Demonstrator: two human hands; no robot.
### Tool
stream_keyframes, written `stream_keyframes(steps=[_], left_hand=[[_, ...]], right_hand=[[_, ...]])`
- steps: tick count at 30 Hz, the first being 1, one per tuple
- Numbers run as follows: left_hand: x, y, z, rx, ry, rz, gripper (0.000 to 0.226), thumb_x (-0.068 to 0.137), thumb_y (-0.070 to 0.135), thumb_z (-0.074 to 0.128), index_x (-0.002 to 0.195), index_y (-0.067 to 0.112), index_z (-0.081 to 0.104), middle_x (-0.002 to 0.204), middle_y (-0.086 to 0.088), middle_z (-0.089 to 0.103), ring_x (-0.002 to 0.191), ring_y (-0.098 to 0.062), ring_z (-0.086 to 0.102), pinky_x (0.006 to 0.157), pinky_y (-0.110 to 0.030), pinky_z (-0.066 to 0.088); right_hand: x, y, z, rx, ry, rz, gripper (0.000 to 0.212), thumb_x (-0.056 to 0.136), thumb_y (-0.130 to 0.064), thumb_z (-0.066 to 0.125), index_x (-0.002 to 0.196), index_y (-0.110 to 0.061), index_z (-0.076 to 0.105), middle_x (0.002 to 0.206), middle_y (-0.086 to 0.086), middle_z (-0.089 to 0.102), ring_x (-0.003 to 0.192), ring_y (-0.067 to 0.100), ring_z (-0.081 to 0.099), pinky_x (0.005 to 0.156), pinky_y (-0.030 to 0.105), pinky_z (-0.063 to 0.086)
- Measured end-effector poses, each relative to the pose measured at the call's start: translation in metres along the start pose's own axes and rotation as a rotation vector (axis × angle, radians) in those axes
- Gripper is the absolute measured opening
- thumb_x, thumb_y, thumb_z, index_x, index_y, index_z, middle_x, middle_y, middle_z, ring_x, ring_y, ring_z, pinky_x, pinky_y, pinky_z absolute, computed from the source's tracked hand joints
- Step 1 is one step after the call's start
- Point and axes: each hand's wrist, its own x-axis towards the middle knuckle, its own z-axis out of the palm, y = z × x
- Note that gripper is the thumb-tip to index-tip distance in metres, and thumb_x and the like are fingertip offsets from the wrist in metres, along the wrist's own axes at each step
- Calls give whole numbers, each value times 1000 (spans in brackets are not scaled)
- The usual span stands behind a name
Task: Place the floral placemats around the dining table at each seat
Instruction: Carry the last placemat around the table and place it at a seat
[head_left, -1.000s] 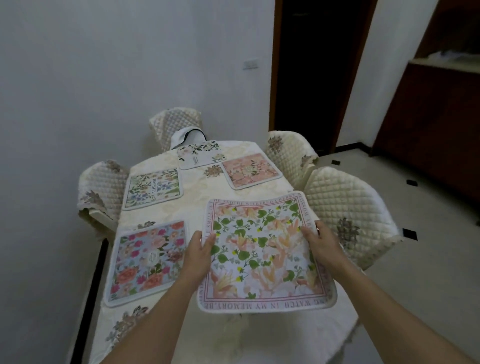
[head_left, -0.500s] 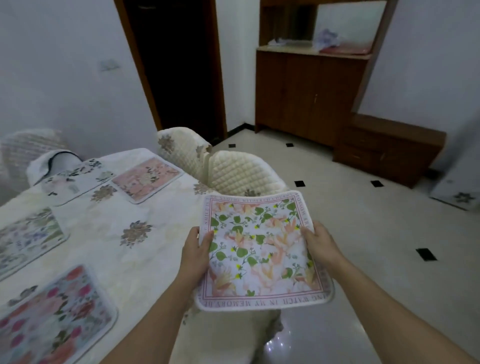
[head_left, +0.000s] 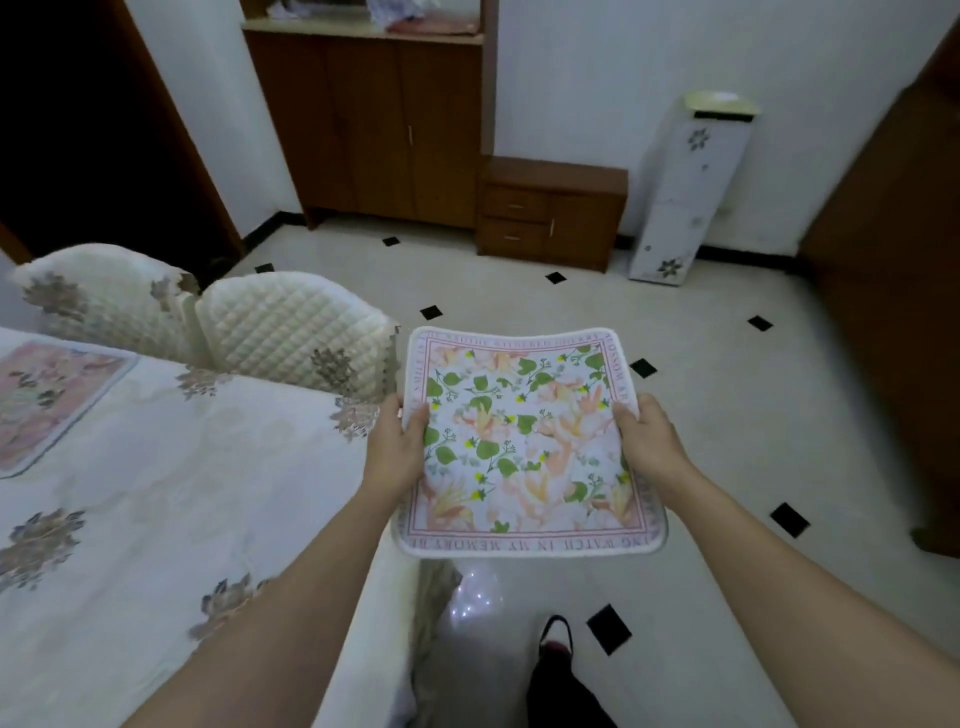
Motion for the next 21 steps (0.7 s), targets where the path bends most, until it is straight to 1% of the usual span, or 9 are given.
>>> stream_keyframes(steps=[3,7,12,13,15,16,17,19,21], left_hand=[[15,12,22,27,-31,18,20,103,33,47,105,14,51,92,6,61,85,-14,64,72,-39,54],[47,24,52,46,-57,27,19,104,34,46,104,16,50,92,7,62,84,-12,64,71,-37,54],[104,33,94,53,-60,-10,19,103,36,47,104,18,52,98,-2,68,87,-20,69,75,-45,58],[118,35,104,55,-56,-17,18,103,36,47,105,19,52,99,-2,69,87,-20,70,74,-43,59],[146,43,121,64,-32,-25,18,103,35,46,107,19,53,100,0,69,84,-15,69,65,-27,56],[159,48,130,67,-24,-30,18,103,35,46,108,19,52,100,1,69,83,-13,68,62,-22,53],[172,51,139,66,-24,-46,18,103,36,46,107,20,52,101,1,69,84,-14,69,62,-23,54],[198,57,154,57,-12,-86,18,103,38,47,105,21,52,101,0,70,88,-18,71,73,-39,59],[223,63,167,65,3,-113,18,101,40,48,102,23,52,99,1,70,89,-20,71,80,-49,58]], right_hand=[[12,2,-14,-8,51,3,23,105,-35,38,113,-17,50,103,4,63,93,25,64,80,40,54],[45,7,-27,1,78,29,23,104,-35,38,113,-18,50,101,3,64,91,25,65,81,43,56],[115,8,-36,11,72,24,24,105,-34,37,112,-16,51,99,5,63,85,25,64,75,39,52],[134,7,-37,12,66,17,23,105,-34,37,112,-16,51,100,6,63,87,27,64,76,40,52],[174,3,-39,8,44,5,22,104,-33,37,111,-17,51,101,6,62,90,28,63,77,41,52],[194,1,-41,14,28,4,22,104,-34,37,111,-18,50,101,6,62,90,28,63,78,41,53],[214,-1,-42,19,11,11,22,104,-34,36,111,-18,51,101,6,63,89,28,64,77,42,53],[250,-5,-46,10,-23,13,23,104,-34,36,111,-18,51,99,5,62,89,28,64,76,41,53],[285,-11,-49,4,-51,5,23,104,-34,37,111,-18,52,100,5,62,91,28,64,80,43,54]])
